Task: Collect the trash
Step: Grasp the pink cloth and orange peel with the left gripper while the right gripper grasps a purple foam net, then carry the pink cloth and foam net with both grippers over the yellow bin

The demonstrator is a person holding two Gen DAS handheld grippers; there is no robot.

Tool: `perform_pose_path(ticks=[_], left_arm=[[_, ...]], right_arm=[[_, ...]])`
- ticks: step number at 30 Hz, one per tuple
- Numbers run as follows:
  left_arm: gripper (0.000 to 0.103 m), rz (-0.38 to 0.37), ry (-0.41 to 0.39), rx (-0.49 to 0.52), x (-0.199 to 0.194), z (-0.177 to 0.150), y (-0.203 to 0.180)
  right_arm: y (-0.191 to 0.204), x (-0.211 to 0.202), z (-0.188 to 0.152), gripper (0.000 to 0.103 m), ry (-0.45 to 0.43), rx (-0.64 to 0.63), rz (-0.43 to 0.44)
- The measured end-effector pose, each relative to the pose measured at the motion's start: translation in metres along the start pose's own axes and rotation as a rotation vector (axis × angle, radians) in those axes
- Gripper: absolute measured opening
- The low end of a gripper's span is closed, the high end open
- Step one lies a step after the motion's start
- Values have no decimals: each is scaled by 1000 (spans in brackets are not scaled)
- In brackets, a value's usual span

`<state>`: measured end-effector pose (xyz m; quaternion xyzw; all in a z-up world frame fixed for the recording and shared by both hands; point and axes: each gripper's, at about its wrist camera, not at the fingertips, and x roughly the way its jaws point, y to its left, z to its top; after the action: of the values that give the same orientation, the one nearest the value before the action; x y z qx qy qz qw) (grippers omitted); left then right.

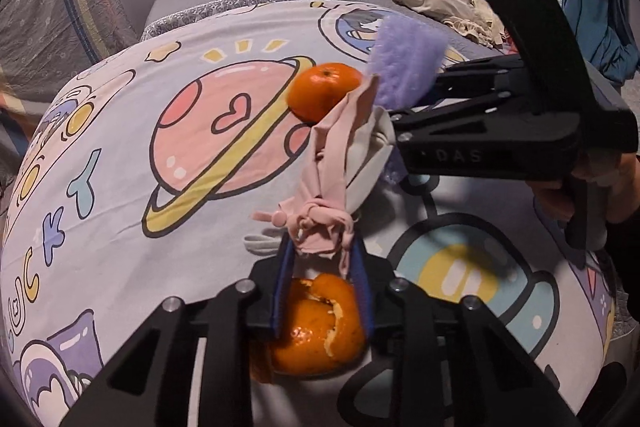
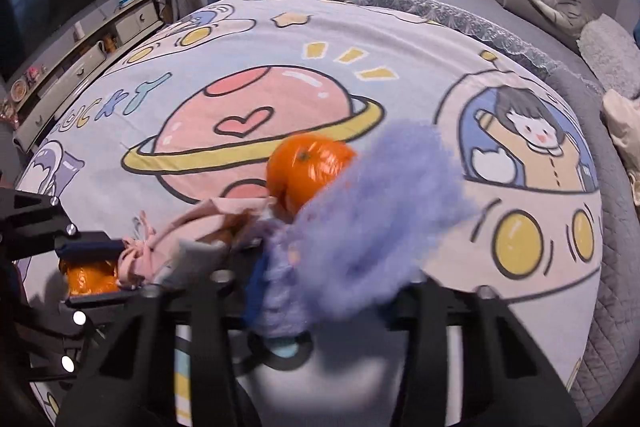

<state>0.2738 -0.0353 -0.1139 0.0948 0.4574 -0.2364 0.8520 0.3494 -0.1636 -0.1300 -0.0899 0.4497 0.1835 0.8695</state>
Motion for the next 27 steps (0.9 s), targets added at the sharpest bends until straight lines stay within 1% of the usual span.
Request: perform_pose_path(ticks=[2, 4, 7, 10, 14, 18, 27], left_arm=[[17, -7, 1, -6, -2, 0, 0], [16, -7, -3, -7, -5, -1, 0], [14, -7, -14, -11, -14, -4, 0], [10, -7, -23, -23, -18, -4, 2], [10, -8, -42, -32, -26, -5, 4], [8, -8, -55, -47, -27, -5, 6], [8, -38, -81, -58, -43, -10, 11]], right_arm=[[3, -2, 0, 28, -17, -1, -7], [4, -5, 0, 26, -36, 5, -9], [4, -8, 1, 25, -47, 14, -1], [6, -10, 1, 25, -54, 18, 1], [13, -18, 1, 24, -81, 10, 5], [14, -18, 3, 24, -82, 26, 13], [21, -39, 6, 24, -132, 27, 2]])
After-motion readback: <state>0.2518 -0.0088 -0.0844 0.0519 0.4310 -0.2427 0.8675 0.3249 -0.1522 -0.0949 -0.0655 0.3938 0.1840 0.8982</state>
